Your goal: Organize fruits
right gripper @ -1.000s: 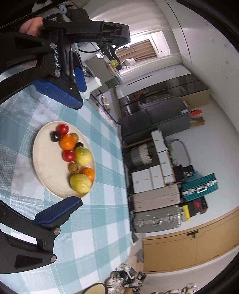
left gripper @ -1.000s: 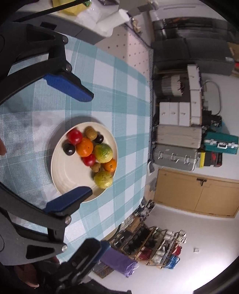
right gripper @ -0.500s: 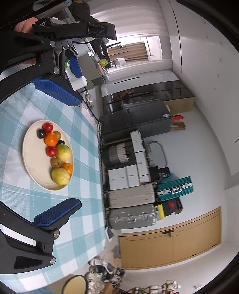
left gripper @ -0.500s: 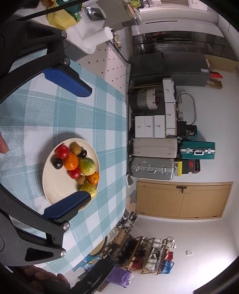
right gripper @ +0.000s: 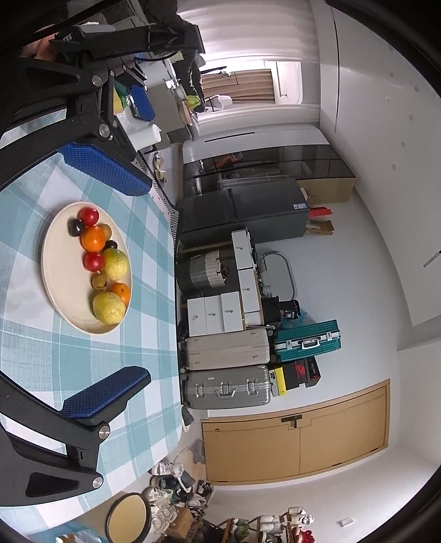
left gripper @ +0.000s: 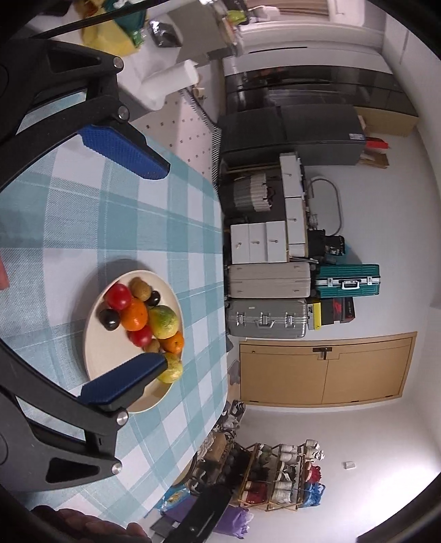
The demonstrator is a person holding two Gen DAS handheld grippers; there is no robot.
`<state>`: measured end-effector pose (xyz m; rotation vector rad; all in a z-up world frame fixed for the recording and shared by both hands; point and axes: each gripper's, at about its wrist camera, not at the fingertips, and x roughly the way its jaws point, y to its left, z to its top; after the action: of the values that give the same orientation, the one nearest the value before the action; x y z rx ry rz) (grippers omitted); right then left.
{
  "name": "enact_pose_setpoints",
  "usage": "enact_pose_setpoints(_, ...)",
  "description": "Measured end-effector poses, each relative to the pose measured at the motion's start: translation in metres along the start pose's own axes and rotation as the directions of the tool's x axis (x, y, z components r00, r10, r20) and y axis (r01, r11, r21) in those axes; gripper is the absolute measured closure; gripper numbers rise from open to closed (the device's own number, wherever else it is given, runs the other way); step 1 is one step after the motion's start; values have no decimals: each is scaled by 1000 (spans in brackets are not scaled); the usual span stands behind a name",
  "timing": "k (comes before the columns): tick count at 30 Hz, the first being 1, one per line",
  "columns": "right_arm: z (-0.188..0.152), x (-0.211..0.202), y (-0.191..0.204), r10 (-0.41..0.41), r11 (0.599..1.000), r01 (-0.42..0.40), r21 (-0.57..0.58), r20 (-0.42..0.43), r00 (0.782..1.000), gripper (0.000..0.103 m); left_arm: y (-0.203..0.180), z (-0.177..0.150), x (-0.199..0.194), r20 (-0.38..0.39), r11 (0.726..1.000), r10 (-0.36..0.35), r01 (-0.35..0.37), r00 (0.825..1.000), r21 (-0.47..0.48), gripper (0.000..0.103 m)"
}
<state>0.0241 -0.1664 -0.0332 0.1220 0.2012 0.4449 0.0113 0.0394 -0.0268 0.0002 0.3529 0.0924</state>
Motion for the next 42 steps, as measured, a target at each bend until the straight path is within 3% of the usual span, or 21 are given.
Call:
enact_pose_setpoints(15, -25, 2, -8, -60, 997, 58, -55, -28, 998, 0, 10, -23, 20, -31, 999, 26, -27, 999, -30, 1)
enact_pose_setpoints(25, -40, 8, -6, -68, 992, 60, -115, -62, 996, 0, 10, -22, 9, 40, 999, 30, -28, 999, -34, 1)
enact_pose_setpoints(42, -45, 14, 0, -75, 988, 61, -139, -98, 992, 0, 10, -23, 9, 34, 999, 33, -31, 999, -35, 1)
